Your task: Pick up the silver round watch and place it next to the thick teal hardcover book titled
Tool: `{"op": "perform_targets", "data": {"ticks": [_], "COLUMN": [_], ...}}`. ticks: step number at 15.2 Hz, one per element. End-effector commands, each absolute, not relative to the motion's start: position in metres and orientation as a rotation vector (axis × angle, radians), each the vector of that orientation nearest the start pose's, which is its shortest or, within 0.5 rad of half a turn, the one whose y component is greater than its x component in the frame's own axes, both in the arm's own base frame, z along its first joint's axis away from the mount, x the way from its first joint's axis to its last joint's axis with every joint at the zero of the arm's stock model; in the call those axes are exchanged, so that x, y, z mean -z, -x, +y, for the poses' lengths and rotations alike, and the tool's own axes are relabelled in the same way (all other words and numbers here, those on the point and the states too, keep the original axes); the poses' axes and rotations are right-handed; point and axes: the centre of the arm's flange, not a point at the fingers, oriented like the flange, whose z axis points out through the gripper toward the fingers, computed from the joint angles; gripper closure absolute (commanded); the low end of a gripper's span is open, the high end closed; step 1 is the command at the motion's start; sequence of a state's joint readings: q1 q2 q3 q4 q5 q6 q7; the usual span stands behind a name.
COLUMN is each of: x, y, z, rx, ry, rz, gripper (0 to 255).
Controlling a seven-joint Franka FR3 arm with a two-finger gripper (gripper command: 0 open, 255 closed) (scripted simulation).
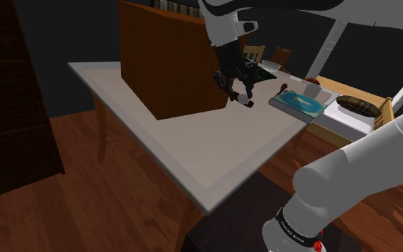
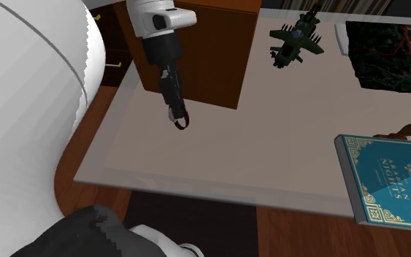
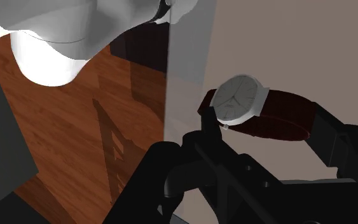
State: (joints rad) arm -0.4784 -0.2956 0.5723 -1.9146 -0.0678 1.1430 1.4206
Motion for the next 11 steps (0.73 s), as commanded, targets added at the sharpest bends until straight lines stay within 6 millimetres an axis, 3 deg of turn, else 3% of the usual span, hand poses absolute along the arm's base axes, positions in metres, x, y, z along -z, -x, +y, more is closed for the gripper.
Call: {"op": "perform_targets", "data": {"ticks": [1,11], "x": [-0.57,-0.57], "y": [-0.416,-0.452], "z": [0.033,-0.095], "rx": [0.307,0.307], "ry": [-1.995,-1.995], "rz": [-1.68,-1.68], "gripper": [255,255]}}
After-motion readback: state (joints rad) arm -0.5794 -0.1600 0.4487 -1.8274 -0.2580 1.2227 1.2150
